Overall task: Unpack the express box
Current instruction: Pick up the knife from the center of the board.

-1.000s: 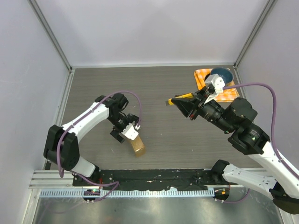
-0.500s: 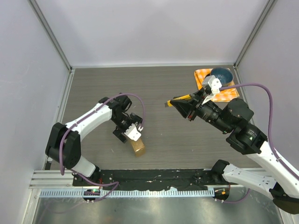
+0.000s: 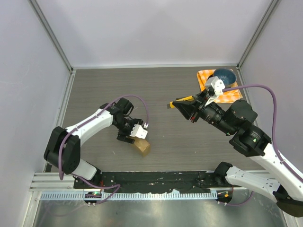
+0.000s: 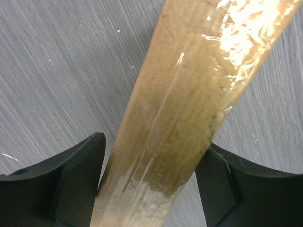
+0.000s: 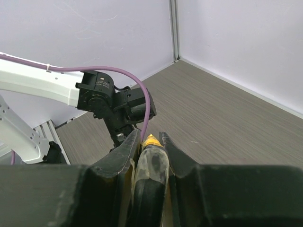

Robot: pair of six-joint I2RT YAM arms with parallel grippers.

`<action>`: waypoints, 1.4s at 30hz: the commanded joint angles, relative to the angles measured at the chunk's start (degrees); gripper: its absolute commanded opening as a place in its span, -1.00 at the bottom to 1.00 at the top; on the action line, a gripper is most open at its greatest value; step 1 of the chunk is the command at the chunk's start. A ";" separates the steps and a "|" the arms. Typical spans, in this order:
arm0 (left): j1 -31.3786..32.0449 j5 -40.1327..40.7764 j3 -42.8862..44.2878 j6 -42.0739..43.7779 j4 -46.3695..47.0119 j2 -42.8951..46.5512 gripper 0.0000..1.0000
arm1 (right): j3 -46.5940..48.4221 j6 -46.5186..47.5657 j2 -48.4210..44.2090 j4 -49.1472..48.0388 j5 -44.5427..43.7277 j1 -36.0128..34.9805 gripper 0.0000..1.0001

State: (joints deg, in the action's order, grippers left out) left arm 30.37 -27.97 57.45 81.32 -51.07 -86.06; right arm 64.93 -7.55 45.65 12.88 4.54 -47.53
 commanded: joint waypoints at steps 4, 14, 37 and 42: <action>1.27 0.20 -2.17 -23.91 6.33 5.90 0.51 | 0.38 0.70 0.05 -2.51 -1.20 -0.11 -0.99; 0.40 -1.65 -5.24 -31.66 4.84 11.09 0.99 | 0.82 1.49 2.34 -1.64 -1.28 -0.11 -0.99; -18.94 -18.00 -8.13 -20.76 -0.53 9.07 1.00 | 3.10 0.87 6.47 -1.37 0.38 -0.11 -0.98; -19.29 -18.97 -12.18 -21.55 4.48 10.12 1.00 | 3.72 0.61 7.26 -1.55 0.83 -0.11 -0.99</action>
State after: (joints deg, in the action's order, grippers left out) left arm 11.57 -43.11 47.99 58.76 -49.10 -77.58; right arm 65.47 -6.79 52.80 13.37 4.58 -47.53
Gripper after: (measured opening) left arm 0.996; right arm 0.259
